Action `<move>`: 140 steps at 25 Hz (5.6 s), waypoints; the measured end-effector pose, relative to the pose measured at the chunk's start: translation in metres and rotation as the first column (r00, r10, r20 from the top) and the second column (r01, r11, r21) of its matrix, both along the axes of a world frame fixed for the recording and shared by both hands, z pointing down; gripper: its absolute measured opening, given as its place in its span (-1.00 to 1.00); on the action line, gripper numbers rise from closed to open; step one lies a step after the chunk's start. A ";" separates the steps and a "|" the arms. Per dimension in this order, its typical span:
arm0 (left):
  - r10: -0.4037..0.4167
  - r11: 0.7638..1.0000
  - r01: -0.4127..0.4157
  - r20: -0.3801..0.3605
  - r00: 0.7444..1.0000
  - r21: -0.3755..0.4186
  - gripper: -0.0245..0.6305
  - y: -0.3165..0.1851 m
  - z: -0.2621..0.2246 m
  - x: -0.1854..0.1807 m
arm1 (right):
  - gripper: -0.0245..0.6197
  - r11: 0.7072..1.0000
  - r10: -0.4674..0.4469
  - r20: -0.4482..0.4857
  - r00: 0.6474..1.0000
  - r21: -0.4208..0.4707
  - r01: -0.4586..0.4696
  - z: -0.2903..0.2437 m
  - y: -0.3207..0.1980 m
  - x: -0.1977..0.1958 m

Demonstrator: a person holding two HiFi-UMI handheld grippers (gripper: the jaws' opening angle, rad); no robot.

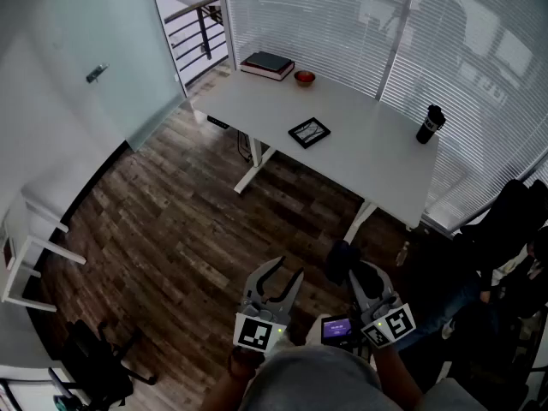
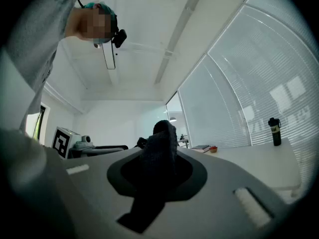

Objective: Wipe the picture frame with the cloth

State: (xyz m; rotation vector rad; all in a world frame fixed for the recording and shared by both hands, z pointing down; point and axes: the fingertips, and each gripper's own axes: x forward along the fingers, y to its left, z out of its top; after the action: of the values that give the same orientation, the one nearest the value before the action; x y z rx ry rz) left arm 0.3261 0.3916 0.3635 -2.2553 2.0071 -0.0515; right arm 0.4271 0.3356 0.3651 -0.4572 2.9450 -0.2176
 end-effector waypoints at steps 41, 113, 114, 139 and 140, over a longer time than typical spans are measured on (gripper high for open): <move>0.193 0.869 -0.147 0.051 0.980 -0.473 0.19 -0.411 0.190 -0.276 | -0.68 0.964 0.243 -0.169 0.955 -0.069 -0.257 0.065 -0.444 -0.239; 0.756 0.500 -0.516 0.060 0.652 -0.695 0.16 -0.527 0.274 -0.309 | -0.68 0.880 -0.225 -0.645 0.731 -0.457 -0.132 0.247 -0.472 -0.418; 0.755 0.501 -0.516 0.060 0.652 -0.695 0.16 -0.526 0.274 -0.310 | -0.68 0.873 -0.231 -0.633 0.739 -0.470 -0.130 0.247 -0.470 -0.420; 0.756 0.498 -0.519 0.054 0.652 -0.695 0.12 -0.525 0.273 -0.307 | -0.67 0.759 -0.563 -0.230 0.794 -0.524 0.386 0.118 -0.468 -0.387; 0.756 0.498 -0.519 0.054 0.653 -0.694 0.12 -0.526 0.272 -0.307 | -0.67 0.802 -0.506 -0.255 0.824 -0.491 0.341 0.113 -0.488 -0.384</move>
State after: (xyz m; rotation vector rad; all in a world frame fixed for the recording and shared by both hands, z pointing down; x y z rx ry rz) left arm 0.0191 -0.1341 0.6360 -2.9540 0.8707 -1.1314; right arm 0.0427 -0.1525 0.4783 0.1811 3.3364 -0.9498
